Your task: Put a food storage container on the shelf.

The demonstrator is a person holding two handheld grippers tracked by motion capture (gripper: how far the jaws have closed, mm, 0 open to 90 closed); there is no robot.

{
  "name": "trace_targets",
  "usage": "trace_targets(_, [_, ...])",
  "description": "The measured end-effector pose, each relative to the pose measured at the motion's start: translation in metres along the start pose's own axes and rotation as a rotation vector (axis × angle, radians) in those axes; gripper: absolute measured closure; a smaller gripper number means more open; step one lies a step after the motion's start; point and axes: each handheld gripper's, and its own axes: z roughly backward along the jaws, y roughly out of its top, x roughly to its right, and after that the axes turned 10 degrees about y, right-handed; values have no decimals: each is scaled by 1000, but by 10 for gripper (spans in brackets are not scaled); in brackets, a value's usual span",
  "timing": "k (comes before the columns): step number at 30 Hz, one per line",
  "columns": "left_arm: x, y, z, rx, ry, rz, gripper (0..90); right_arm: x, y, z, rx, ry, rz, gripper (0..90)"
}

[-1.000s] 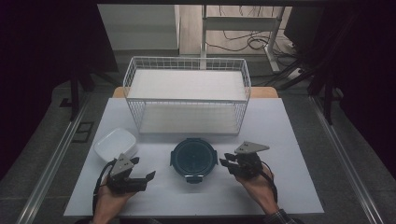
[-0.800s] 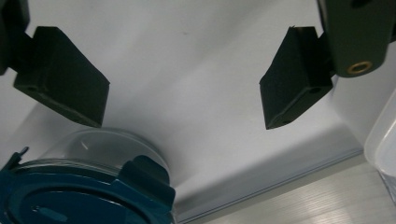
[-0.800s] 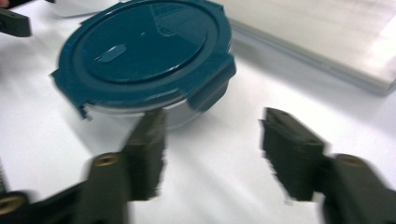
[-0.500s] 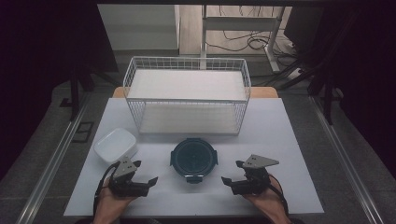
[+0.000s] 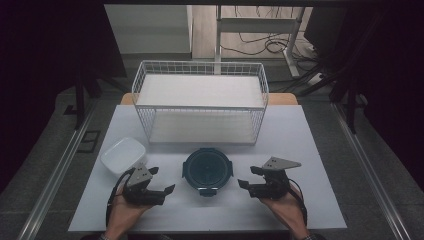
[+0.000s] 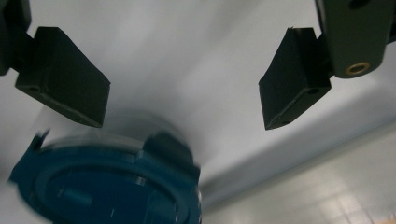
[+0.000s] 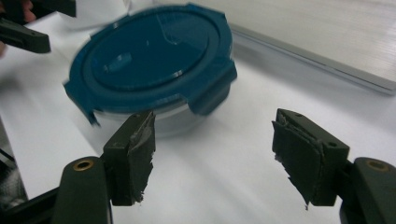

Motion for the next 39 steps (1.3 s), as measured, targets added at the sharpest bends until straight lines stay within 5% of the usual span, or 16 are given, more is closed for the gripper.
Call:
trace_targets(4, [0,17,-5,-9,-30,13,173,-3,11,-4,6,7,16,294])
trace_targets(10, [-2,36,-24,-38,-59,13,251,2,29,-19,-52,29,-61,241])
trace_targets(18, [-9,41,-59,-97,-167,82,219,14,36,-50,-93,100,-116,224])
trace_targets(21, [-17,33,-67,-129,-248,155,220,27,31,-61,-116,161,-176,227])
trace_targets(26, [-24,23,-79,-186,-472,272,267,36,26,-65,-118,263,-270,259])
trace_targets(29, [-26,22,-80,-189,-483,298,314,42,24,-64,-126,299,-330,286])
trace_targets(33, [-31,19,-75,-166,-509,342,406,44,24,-61,-126,310,-347,338])
trace_targets(39, [-23,16,-54,-91,-509,276,528,33,22,-42,-98,326,-328,498])
